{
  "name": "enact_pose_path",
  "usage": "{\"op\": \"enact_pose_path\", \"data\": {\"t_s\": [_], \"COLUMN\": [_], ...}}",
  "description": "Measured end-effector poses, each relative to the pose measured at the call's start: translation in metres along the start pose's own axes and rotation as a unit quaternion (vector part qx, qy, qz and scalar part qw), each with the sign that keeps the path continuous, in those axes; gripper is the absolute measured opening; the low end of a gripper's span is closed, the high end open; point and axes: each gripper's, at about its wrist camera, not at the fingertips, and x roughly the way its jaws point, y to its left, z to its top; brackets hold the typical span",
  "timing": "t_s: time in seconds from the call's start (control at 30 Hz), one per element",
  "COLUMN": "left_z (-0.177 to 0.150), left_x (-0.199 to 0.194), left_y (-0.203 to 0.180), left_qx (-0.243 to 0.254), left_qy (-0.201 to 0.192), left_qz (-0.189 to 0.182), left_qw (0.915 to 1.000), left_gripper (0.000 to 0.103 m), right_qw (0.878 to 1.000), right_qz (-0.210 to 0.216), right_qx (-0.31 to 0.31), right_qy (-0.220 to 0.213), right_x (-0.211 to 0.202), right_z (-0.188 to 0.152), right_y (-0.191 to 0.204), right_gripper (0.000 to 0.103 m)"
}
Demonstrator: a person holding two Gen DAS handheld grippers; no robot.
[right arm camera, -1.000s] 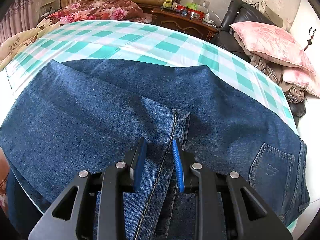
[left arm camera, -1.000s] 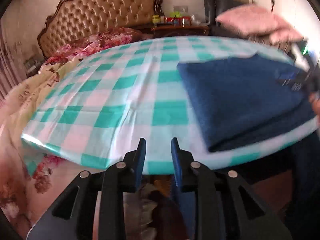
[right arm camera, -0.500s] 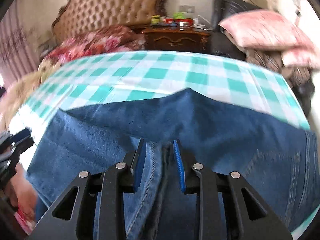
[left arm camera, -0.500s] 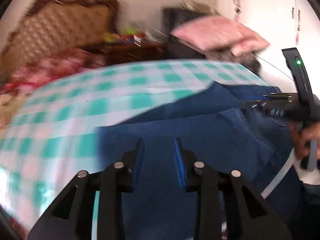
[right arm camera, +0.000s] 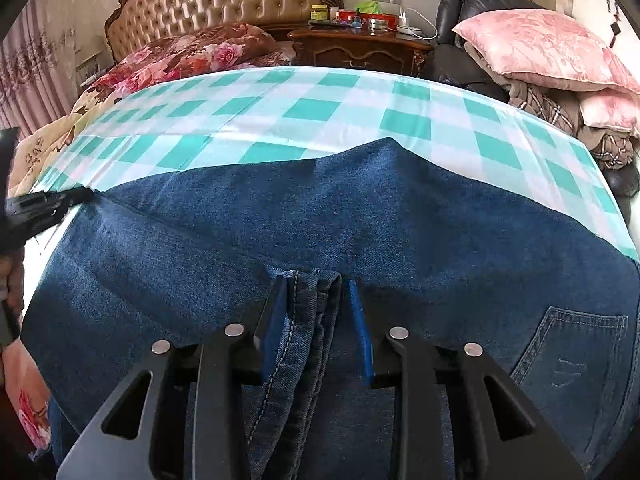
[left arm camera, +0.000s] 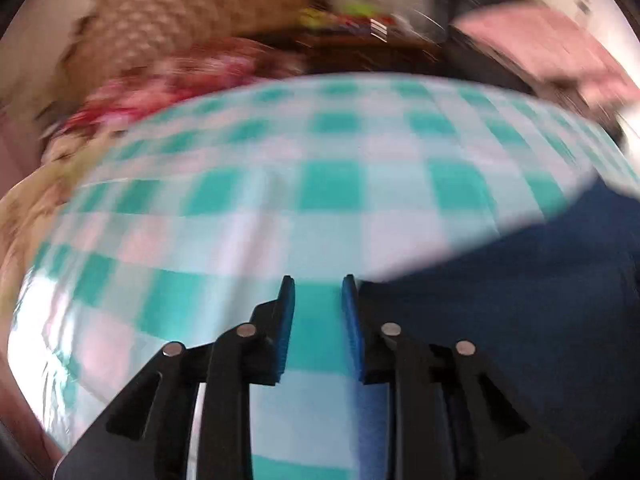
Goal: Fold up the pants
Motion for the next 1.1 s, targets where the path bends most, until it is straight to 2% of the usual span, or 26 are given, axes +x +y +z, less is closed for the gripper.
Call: {"op": "enact_pose_path", "data": {"t_s": [0.03,0.1,0.17,0.27,0.3,0.4,0.47,0.5,0.53,0.57,0.6,0.7,0.73,0.77,0.83,0.87,0.93,0.97,1.1], "left_z": [0.002,0.0,-0.007,-0.03,-0.038,-0.062,-0.067,-0.066,-0.063,-0.061,-0.06,-0.062,-0.064,-0.066,-0.07,-0.07,-0.07,-0.07,-0.075], "left_x": [-0.011,-0.036,-0.066,-0.084,-0.084,-0.083,-0.092,-0.097,-0.099,-0.098,-0.097,-0.101,-0.101,-0.099,-0.091,-0.09,-0.092,-0.092,-0.092], "left_y": [0.001,-0.014,-0.041,-0.084,-0.096,-0.119,-0.13,-0.139,-0.144,-0.146,-0.15,-0.167,-0.168,-0.168,-0.16,-0.155,-0.141,-0.136,-0.123], "left_qx": [-0.007,0.012,0.029,0.044,0.047,0.042,0.042,0.05,0.047,0.039,0.035,0.066,0.068,0.067,0.055,0.047,0.025,0.019,0.01], "left_qy": [-0.013,-0.032,-0.048,-0.036,-0.029,-0.018,-0.028,-0.039,-0.042,-0.038,-0.034,-0.034,-0.03,-0.024,-0.005,-0.006,-0.007,-0.008,-0.002], "left_qz": [0.004,-0.026,-0.084,-0.156,-0.161,-0.128,-0.146,-0.153,-0.158,-0.159,-0.148,-0.154,-0.156,-0.152,-0.121,-0.121,-0.124,-0.113,-0.094], "left_qw": [0.9999,0.9991,0.9949,0.986,0.9853,0.9907,0.988,0.9863,0.9854,0.9858,0.9878,0.9852,0.9851,0.9859,0.9912,0.9915,0.992,0.9934,0.9955], "left_gripper": [0.022,0.022,0.025,0.036,0.039,0.037,0.037,0.038,0.038,0.038,0.038,0.038,0.042,0.043,0.043,0.043,0.043,0.043,0.043], "right_qw": [1.0,1.0,0.999,0.998,0.998,0.996,0.997,0.996,0.994,0.991,0.989,0.982,0.983,0.985,0.984,0.982,0.982,0.984,0.995], "right_qz": [0.001,0.01,0.02,-0.024,-0.036,-0.082,-0.051,-0.06,-0.076,-0.097,-0.103,-0.141,-0.124,-0.122,-0.147,-0.155,-0.132,-0.12,-0.053], "right_qx": [0.0,0.018,0.034,0.032,0.033,0.03,0.059,0.066,0.071,0.086,0.096,0.126,0.129,0.121,0.1,0.107,0.13,0.127,0.068], "right_qy": [0.001,0.001,-0.034,-0.05,-0.043,0.017,0.007,-0.002,-0.016,-0.042,-0.045,-0.022,-0.034,-0.034,-0.028,-0.027,-0.028,-0.032,-0.046], "right_x": [0.001,-0.007,-0.035,-0.065,-0.067,-0.061,-0.078,-0.089,-0.097,-0.107,-0.109,-0.098,-0.099,-0.098,-0.101,-0.102,-0.106,-0.106,-0.096], "right_z": [0.002,0.003,-0.002,-0.028,-0.037,-0.075,-0.09,-0.093,-0.095,-0.099,-0.101,-0.116,-0.121,-0.12,-0.117,-0.113,-0.102,-0.088,-0.038], "right_y": [-0.001,-0.006,-0.014,-0.031,-0.039,-0.071,-0.095,-0.105,-0.111,-0.125,-0.134,-0.167,-0.174,-0.174,-0.167,-0.166,-0.16,-0.148,-0.074], "right_gripper": [0.028,0.028,0.028,0.029,0.031,0.031,0.031,0.033,0.042,0.047,0.05,0.051,0.052,0.052,0.059,0.059,0.059,0.059,0.059]}}
